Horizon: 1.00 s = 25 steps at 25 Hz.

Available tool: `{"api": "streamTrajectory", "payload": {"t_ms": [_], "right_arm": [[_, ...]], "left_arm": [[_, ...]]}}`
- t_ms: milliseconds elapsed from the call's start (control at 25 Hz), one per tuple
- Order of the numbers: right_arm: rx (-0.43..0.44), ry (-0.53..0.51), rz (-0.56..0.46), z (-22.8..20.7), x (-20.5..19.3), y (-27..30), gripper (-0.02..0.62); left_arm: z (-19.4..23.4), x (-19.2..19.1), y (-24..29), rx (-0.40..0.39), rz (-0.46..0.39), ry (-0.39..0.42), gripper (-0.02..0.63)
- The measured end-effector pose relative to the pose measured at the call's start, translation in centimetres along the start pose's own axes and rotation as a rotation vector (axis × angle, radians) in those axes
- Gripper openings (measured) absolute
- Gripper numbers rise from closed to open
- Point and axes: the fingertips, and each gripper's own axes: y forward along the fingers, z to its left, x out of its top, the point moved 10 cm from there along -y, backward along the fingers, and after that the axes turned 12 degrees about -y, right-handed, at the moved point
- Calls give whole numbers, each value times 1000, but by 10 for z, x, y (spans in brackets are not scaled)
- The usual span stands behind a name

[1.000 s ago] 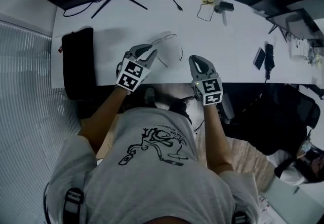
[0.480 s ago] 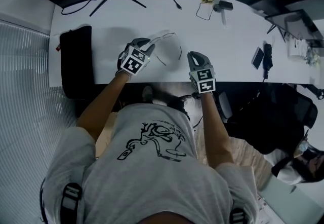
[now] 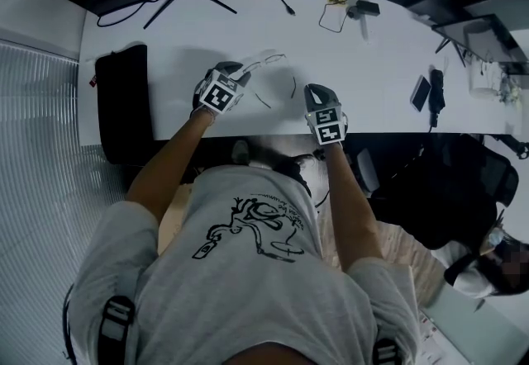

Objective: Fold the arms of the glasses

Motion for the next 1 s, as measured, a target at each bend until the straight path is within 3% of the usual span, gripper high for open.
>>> {"api": "streamTrajectory", "payload": {"t_ms": [440, 1000], "right_arm": [[50, 42, 84, 5, -14, 30, 29], [129, 59, 104, 8, -13, 48, 29]], "left_arm": [[4, 0, 25, -22, 37, -2, 121], [0, 6, 36, -5, 59, 15, 51]]}}
